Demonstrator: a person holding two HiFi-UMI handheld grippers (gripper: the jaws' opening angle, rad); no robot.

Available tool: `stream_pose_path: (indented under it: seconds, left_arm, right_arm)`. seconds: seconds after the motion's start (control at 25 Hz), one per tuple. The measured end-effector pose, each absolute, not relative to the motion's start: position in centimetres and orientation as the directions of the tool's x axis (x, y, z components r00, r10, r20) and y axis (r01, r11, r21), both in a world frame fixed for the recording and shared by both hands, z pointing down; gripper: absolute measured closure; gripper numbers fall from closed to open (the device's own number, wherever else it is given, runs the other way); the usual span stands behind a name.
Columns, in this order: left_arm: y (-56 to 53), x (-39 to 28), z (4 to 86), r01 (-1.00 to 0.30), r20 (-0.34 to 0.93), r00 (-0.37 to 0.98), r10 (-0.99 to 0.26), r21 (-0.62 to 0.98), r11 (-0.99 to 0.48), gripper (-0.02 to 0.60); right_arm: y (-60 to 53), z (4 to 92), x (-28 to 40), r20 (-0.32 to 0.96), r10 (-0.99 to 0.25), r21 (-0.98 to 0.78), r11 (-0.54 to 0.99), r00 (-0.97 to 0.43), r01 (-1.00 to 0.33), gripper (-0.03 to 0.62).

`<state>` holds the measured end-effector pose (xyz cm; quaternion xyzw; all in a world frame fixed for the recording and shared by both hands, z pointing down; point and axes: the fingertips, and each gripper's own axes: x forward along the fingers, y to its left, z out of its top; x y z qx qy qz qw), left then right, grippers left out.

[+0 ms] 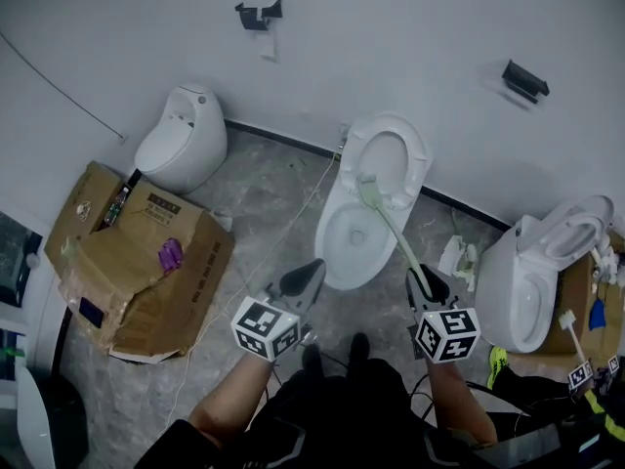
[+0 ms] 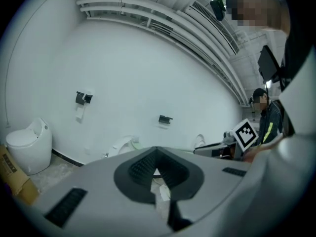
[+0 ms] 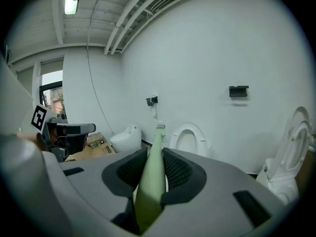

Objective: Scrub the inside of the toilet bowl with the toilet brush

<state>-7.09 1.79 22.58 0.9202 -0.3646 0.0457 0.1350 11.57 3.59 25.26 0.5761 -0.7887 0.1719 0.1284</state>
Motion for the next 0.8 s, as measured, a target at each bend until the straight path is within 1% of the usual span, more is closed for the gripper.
stream_pose_path:
  seconds: [0.36,0.52,0.64,0.8]
  left_arm:
    - [-1.3,-2.1,22.6,-0.708,0.187,0.706,-0.683,0.221,-0.671,0.574]
    - [-2.9,-2.1,22.8,-0.745,0.183,0.665,-0.724,0.244,-0.621,0.574]
    - [-3.4,-2.0,24.1,-0.756,0.225,0.654,-0.722,0.207,-0.621,0.574]
    - [-4.4,-2.2,26.5,-0.754,0.248,0.656,-0.713,0.225,-0.616,0.574]
  right_arm:
    - [0.0,26.2,16.5,0.398,-0.849,-0.127,0.325,-0.348,-0.937,0.488]
    - [-1.4,27.4,17.7,0.410,-0.834,-0.123,0.351,-0.369,-0.928,0.488]
    - [-2.1,29.1,17.8,0.436,-0.816,-0.131,0.359,-0.379,-0.924,0.488]
    - [-3.3,31.4,17.5,0.467,-0.797,-0.126,0.370,-0.384,-0.921,0.488]
